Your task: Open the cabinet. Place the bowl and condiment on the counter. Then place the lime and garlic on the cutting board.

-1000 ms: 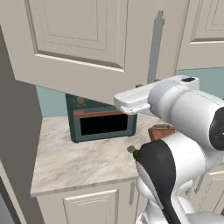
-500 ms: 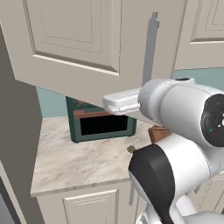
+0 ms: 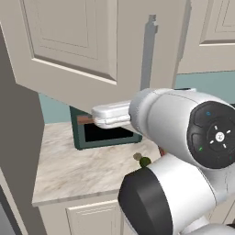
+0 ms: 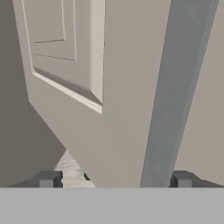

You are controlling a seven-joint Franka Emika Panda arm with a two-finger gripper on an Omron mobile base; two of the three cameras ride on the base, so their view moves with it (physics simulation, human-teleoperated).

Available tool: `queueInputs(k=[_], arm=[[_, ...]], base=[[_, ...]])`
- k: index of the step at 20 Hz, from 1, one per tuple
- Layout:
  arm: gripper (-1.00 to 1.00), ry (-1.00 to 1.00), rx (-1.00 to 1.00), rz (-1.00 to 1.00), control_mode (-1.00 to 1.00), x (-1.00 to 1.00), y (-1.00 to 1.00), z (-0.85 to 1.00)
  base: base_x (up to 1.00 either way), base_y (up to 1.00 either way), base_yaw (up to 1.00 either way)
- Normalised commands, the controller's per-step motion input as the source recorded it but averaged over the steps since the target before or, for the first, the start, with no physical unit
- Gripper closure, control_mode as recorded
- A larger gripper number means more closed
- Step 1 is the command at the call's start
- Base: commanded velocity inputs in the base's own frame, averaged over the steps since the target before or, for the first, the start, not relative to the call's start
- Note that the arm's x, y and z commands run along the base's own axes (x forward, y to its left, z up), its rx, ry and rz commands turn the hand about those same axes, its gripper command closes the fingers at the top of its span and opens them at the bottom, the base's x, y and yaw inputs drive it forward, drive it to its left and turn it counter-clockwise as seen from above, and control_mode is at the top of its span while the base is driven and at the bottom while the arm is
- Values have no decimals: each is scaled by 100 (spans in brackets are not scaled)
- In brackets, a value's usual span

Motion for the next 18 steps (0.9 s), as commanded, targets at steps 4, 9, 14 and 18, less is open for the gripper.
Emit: queueInputs(k=[4,9,14,18], arm=[[-100,4,6,-12,-100,-100,-100,-21],[-100,9,8,-24,-100,-100,-100,-16],[-100,1,17,-16,-100,-100,-100,0],[-100,0,20,-12,-100,-100,-100,7]], base=[[0,0,0],[0,0,0],[0,0,0],[0,0,0]])
